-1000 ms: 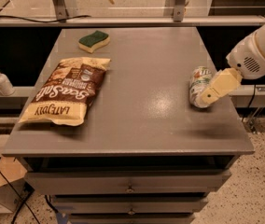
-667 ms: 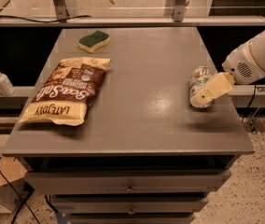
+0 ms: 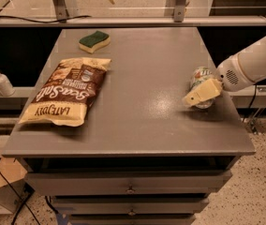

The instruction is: Move 7up can near brown chip bag

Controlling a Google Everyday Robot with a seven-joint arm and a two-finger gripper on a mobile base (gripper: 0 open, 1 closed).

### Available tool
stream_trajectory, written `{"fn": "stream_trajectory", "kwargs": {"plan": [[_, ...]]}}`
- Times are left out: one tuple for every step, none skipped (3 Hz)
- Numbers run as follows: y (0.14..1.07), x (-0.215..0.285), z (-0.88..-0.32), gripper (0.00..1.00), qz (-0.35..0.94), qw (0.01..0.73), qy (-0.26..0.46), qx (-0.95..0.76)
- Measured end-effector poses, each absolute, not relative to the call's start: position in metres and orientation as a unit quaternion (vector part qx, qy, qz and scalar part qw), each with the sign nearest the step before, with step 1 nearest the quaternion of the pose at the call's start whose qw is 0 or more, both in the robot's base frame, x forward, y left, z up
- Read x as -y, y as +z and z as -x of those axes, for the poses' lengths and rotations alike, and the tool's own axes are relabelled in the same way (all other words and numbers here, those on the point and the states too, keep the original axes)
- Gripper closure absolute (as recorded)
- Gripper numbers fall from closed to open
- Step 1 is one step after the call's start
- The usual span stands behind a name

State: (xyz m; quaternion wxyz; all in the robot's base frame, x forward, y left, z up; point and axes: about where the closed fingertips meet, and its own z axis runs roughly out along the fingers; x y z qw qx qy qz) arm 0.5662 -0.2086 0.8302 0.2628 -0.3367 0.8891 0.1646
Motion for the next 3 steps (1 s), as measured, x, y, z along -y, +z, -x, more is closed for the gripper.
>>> {"fn": "stream_trajectory", "kwargs": {"plan": [[0.822, 0.201, -0.57, 0.41, 0.335, 0.249, 0.154, -0.896], [0.828, 0.201, -0.57, 0.64, 0.335, 0.249, 0.154, -0.896], [0.851, 0.184, -0.573, 0.87, 0.365, 0.262, 0.119, -0.885]]}}
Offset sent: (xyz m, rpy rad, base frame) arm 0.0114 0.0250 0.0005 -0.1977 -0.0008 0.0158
